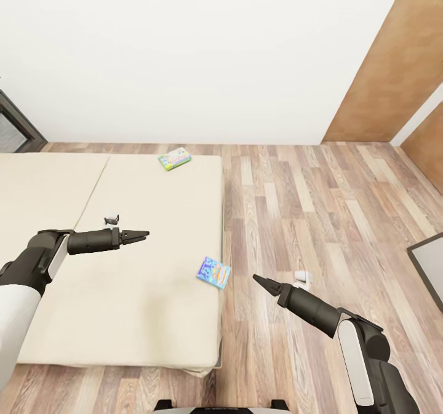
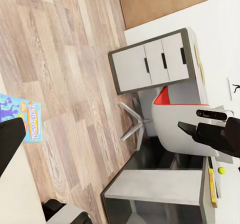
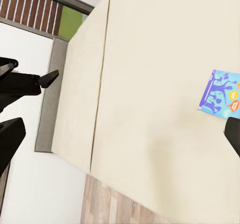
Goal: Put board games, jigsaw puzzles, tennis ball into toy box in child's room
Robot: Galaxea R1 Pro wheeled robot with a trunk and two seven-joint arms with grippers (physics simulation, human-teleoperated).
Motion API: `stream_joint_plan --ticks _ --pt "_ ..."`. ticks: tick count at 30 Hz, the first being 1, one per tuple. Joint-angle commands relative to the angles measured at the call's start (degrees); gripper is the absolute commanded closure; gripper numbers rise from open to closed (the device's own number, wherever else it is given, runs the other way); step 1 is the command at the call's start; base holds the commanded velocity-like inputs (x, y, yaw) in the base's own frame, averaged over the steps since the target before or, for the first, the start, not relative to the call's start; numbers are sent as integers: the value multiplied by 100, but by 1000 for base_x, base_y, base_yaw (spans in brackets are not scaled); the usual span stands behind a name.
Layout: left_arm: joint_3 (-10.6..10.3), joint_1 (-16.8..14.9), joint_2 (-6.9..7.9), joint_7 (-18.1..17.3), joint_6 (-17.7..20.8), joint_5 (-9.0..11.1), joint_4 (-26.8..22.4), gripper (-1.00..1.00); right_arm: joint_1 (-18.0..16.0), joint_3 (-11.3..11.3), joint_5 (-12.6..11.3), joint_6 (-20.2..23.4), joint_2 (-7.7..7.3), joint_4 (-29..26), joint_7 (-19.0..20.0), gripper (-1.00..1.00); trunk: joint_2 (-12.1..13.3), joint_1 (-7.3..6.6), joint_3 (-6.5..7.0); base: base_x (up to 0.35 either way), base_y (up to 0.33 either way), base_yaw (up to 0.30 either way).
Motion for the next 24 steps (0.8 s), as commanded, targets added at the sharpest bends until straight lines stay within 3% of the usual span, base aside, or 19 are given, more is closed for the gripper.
stream_joint_plan --ticks 1,24 --pt "-2 -3 2 -13 60 11 1 -100 -4 -12 1 30 5 -2 22 -100 -6 2 4 0 0 0" --pt "-2 -3 -3 -13 60 11 1 -100 -2 -18 1 30 5 -2 6 -100 -6 2 222 0 0 0"
